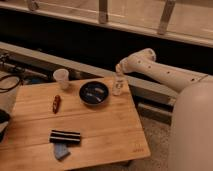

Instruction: Stand the bottle upright

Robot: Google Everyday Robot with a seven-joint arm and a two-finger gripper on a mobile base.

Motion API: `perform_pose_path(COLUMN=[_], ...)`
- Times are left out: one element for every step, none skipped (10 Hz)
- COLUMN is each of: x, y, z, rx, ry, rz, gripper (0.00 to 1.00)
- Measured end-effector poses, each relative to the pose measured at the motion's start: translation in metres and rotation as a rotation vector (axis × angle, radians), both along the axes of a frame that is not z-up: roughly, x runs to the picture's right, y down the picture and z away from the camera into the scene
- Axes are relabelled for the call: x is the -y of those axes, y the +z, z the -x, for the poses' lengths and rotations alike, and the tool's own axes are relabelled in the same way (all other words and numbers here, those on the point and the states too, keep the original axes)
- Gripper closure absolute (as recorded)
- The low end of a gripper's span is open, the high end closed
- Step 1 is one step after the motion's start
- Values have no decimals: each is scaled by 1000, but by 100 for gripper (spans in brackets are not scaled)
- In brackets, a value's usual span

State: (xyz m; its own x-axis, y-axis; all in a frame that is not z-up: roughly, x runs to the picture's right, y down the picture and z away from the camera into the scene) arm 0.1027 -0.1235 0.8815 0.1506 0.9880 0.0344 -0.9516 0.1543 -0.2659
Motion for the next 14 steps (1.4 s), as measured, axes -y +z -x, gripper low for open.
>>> perform_pose_path(x=[-5,-8,-11,-13,-14,-15,-16,-18,-18,-19,-21,-20,-20,-18], y=[3,4,7,8,9,10,10,11,11,11,11,11,10,8], z=[2,6,10,15,17,16,15,13,12,12,10,8,7,7], rx=[-3,-11,-31,-45,-65,-83,-94,-103,-104,-104,-106,-108,-110,-99], ry=[-38,-65,-121,-183,-222,-237,-242,-242,-243,-243,-239,-226,-219,-231], rz=[11,16,20,16,13,17,20,24,25,27,35,32,29,22], gripper=[86,78,69,60,48,37,29,21,20,20,20,20,23,30])
